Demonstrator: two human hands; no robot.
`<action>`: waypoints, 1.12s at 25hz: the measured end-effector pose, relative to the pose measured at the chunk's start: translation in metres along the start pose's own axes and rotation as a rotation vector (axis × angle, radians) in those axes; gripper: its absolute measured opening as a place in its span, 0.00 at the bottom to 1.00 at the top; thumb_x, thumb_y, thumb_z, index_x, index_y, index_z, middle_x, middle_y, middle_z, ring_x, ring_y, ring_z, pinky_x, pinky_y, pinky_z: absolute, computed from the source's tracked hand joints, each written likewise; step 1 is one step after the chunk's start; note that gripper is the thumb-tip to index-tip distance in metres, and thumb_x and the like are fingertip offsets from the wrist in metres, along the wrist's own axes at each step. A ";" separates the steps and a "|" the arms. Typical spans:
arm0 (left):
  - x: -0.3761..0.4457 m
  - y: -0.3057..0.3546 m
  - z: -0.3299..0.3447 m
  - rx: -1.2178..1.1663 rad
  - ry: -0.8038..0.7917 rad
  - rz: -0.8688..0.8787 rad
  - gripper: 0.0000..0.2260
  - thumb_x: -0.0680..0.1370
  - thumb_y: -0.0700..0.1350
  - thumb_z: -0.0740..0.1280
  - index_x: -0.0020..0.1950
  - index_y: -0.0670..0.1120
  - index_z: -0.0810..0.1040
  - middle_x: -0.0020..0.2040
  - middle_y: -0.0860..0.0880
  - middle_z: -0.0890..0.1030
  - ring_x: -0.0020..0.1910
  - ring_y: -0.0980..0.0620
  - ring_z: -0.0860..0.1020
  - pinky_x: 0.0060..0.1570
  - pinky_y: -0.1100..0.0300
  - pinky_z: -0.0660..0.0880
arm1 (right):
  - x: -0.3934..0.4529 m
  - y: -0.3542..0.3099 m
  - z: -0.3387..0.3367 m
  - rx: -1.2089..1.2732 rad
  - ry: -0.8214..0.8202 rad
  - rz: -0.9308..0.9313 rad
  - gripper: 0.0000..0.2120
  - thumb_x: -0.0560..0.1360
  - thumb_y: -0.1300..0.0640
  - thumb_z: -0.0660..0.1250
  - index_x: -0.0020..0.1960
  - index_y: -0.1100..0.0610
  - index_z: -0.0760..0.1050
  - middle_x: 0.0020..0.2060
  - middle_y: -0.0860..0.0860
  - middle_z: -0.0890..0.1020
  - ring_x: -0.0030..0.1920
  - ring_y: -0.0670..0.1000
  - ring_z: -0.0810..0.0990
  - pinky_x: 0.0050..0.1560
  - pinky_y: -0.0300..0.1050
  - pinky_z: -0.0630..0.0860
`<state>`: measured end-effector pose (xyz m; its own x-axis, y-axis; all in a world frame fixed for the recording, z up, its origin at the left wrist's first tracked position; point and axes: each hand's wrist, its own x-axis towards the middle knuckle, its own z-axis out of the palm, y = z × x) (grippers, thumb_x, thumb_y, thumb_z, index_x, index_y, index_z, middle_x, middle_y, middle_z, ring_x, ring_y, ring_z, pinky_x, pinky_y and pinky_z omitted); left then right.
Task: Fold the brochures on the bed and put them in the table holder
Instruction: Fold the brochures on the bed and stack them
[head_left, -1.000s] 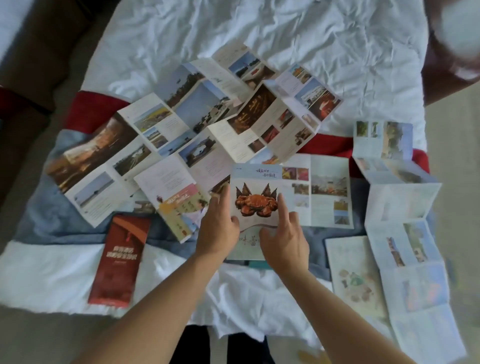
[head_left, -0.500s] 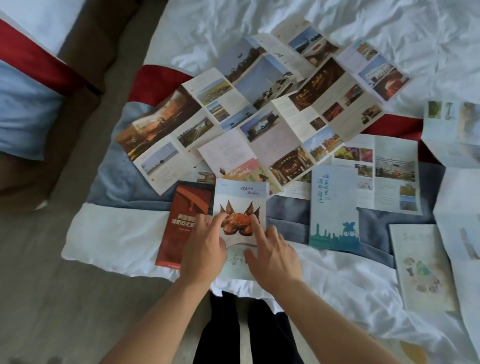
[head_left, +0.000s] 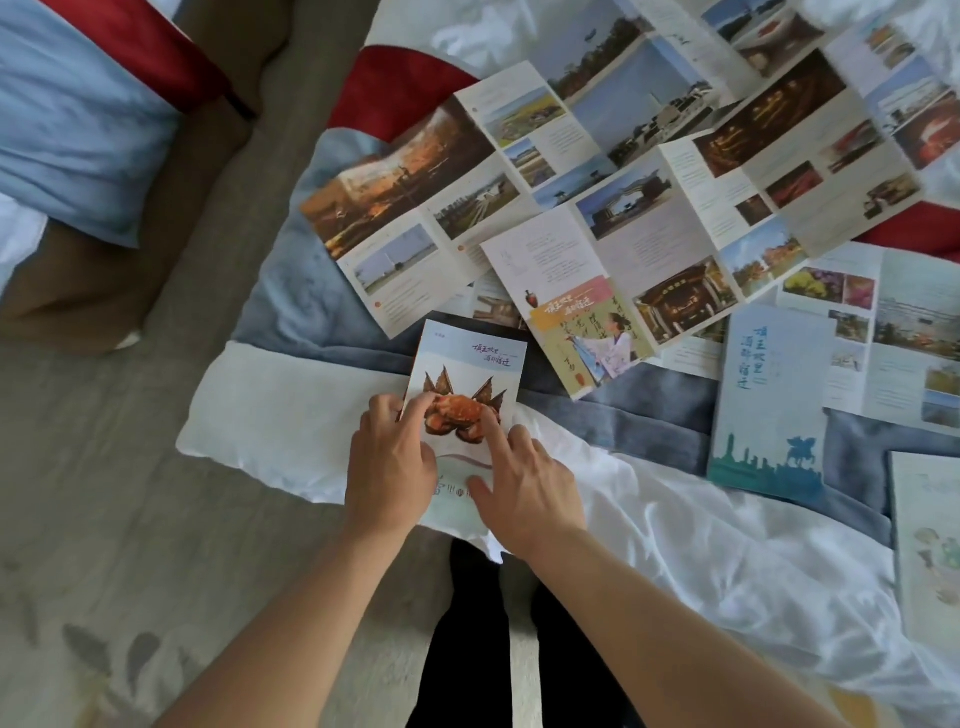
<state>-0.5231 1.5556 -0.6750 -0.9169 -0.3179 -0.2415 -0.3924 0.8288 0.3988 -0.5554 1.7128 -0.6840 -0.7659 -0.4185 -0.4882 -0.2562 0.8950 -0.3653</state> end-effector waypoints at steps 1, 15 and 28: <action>0.001 -0.003 0.002 0.000 -0.005 -0.002 0.25 0.72 0.33 0.70 0.68 0.46 0.75 0.60 0.41 0.73 0.54 0.41 0.75 0.51 0.49 0.76 | 0.002 -0.001 0.001 0.002 0.006 -0.002 0.36 0.78 0.42 0.59 0.79 0.49 0.46 0.63 0.52 0.72 0.57 0.56 0.75 0.50 0.52 0.75; 0.000 -0.023 0.032 0.391 -0.343 0.208 0.36 0.82 0.59 0.55 0.80 0.50 0.34 0.80 0.38 0.36 0.79 0.39 0.36 0.77 0.43 0.47 | 0.027 -0.004 -0.005 -0.219 0.127 -0.190 0.37 0.73 0.40 0.67 0.75 0.56 0.61 0.76 0.55 0.60 0.77 0.58 0.55 0.74 0.59 0.60; 0.023 -0.006 0.032 0.404 -0.365 0.213 0.52 0.73 0.66 0.68 0.80 0.48 0.36 0.79 0.38 0.35 0.78 0.36 0.37 0.77 0.40 0.48 | 0.063 -0.007 -0.010 -0.310 0.051 -0.147 0.45 0.69 0.35 0.71 0.77 0.51 0.55 0.79 0.55 0.51 0.78 0.61 0.48 0.75 0.65 0.50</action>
<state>-0.5399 1.5583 -0.7115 -0.8598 -0.0058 -0.5105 -0.0777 0.9898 0.1197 -0.6071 1.6815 -0.7043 -0.7340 -0.5449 -0.4054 -0.5269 0.8335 -0.1663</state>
